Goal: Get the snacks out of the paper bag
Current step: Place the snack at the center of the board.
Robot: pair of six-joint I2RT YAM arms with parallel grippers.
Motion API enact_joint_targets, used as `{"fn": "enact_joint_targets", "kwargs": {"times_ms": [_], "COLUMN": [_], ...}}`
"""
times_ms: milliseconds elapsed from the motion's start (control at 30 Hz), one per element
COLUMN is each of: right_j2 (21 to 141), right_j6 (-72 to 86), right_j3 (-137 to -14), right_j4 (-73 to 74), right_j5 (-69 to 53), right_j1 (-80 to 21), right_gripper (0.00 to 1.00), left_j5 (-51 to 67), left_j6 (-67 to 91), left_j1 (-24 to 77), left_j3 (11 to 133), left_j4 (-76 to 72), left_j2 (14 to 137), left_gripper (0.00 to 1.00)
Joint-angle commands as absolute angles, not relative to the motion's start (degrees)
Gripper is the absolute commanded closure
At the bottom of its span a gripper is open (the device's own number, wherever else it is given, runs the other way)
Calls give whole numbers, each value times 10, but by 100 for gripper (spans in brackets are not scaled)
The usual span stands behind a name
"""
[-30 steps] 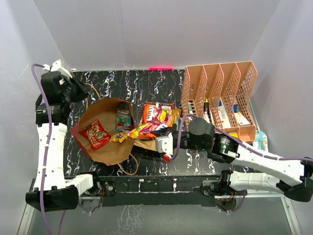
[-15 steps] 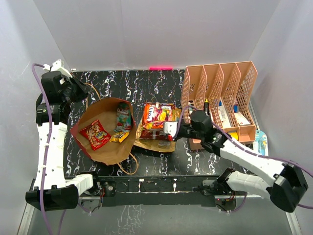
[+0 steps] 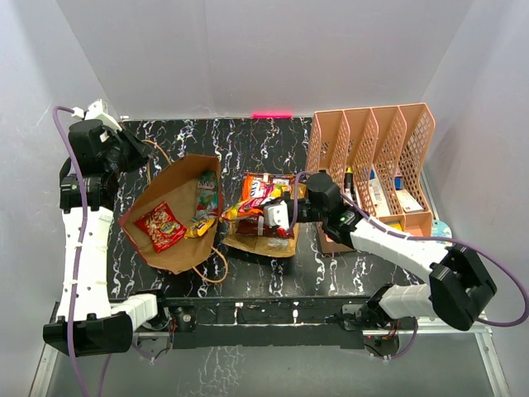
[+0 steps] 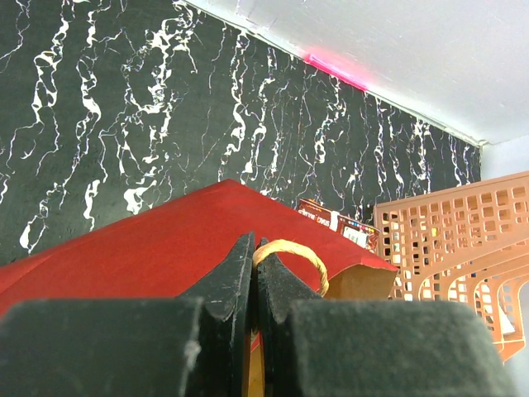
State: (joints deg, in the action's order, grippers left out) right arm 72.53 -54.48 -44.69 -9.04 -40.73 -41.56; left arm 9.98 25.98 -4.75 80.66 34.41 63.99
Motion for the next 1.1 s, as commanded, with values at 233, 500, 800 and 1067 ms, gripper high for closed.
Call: {"fn": "enact_joint_targets", "kwargs": {"times_ms": [233, 500, 800, 1067], "right_j2": [725, 731, 747, 718], "right_j6": [-585, -608, -581, -550], "right_j3": [-362, -317, -298, -289], "right_j4": [-206, -173, -164, -128], "right_j5": [-445, -413, -380, -369], "right_j1": [-396, -390, -403, -408], "right_gripper": [93, 93, 81, 60], "left_j5": [101, 107, 111, 112], "left_j6": [255, 259, 262, 261], "left_j1": [-47, -48, -47, -48], "left_j3": [822, 827, 826, 823], "left_j4": [339, 335, 331, 335], "left_j2": [637, 642, 644, 635], "left_gripper": [100, 100, 100, 100]}}
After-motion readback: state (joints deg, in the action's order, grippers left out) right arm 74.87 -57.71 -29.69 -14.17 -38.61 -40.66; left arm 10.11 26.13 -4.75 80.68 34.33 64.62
